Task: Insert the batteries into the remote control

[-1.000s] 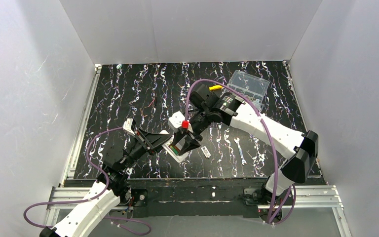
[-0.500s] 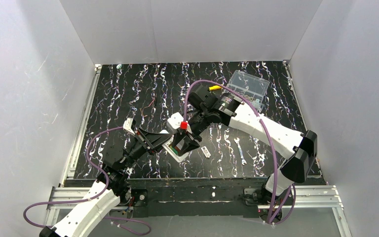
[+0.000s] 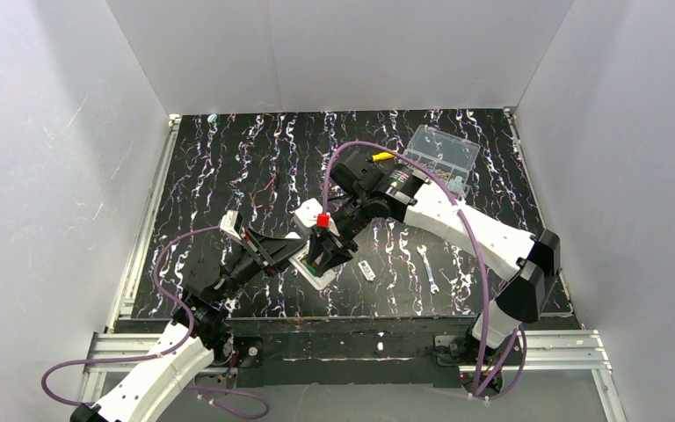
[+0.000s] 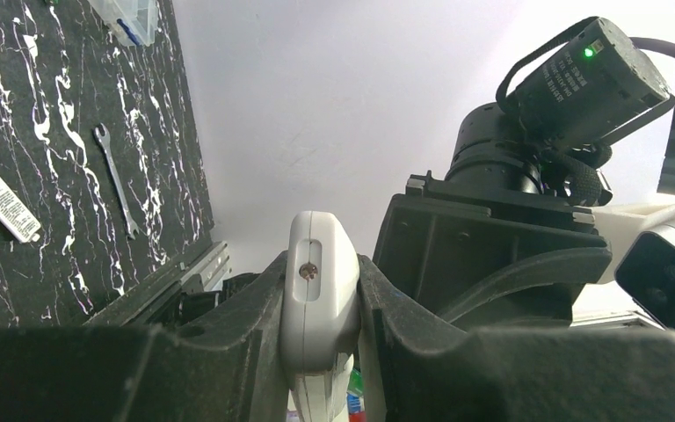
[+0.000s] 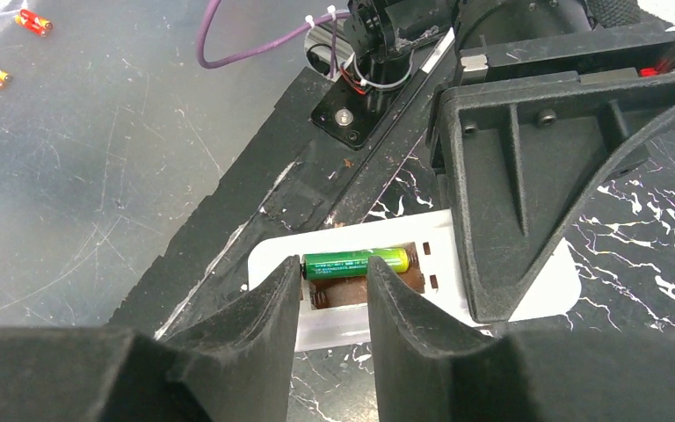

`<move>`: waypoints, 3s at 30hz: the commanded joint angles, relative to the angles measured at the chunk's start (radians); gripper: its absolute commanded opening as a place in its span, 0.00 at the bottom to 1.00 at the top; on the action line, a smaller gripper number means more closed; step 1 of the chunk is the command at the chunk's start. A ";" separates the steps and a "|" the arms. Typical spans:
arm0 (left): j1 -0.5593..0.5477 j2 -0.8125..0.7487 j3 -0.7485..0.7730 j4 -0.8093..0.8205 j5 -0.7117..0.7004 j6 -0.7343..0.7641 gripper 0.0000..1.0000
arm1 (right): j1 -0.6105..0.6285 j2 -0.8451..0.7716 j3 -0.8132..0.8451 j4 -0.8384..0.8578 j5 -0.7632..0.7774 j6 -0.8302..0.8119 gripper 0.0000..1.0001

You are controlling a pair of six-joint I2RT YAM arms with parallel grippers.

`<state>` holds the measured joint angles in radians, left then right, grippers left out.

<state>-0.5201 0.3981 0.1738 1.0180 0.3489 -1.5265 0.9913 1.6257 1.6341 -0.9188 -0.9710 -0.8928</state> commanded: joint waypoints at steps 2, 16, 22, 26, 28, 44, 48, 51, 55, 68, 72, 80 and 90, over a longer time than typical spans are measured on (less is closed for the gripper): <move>0.000 -0.018 0.057 0.119 0.015 -0.005 0.00 | 0.010 0.016 0.038 -0.008 -0.008 0.007 0.38; 0.000 -0.043 0.065 0.096 -0.040 -0.005 0.00 | 0.009 0.042 0.035 0.002 -0.003 0.029 0.31; 0.000 -0.047 0.065 0.088 -0.064 -0.003 0.00 | 0.010 0.053 0.035 0.002 0.001 0.043 0.29; 0.000 -0.043 0.066 0.095 -0.074 -0.004 0.00 | 0.012 0.057 0.033 0.004 0.010 0.048 0.28; 0.000 -0.040 0.068 0.093 -0.076 -0.004 0.00 | 0.013 0.059 0.034 0.010 0.016 0.056 0.26; 0.000 -0.074 0.069 -0.002 -0.117 0.020 0.00 | 0.013 0.075 0.035 0.091 0.125 0.197 0.22; 0.000 -0.076 0.067 -0.009 -0.127 0.020 0.00 | 0.013 0.080 0.035 0.114 0.145 0.231 0.22; 0.000 -0.077 0.066 -0.012 -0.132 0.020 0.00 | 0.013 0.084 0.033 0.138 0.163 0.262 0.22; 0.000 -0.074 0.063 -0.009 -0.136 0.019 0.00 | 0.014 0.089 0.030 0.168 0.184 0.299 0.22; 0.000 -0.088 0.054 -0.018 -0.154 0.020 0.00 | 0.013 0.119 0.030 0.203 0.273 0.391 0.21; 0.000 -0.089 0.053 -0.015 -0.156 0.019 0.00 | 0.013 0.131 0.036 0.205 0.303 0.419 0.21; 0.000 -0.094 0.049 -0.019 -0.165 0.020 0.00 | 0.013 0.159 0.058 0.206 0.356 0.474 0.21; 0.000 -0.102 0.043 -0.029 -0.177 0.022 0.00 | 0.020 0.193 0.086 0.186 0.450 0.549 0.20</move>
<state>-0.5056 0.3374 0.1764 0.7845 0.0849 -1.4357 1.0065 1.7695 1.6836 -0.8139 -0.6636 -0.3553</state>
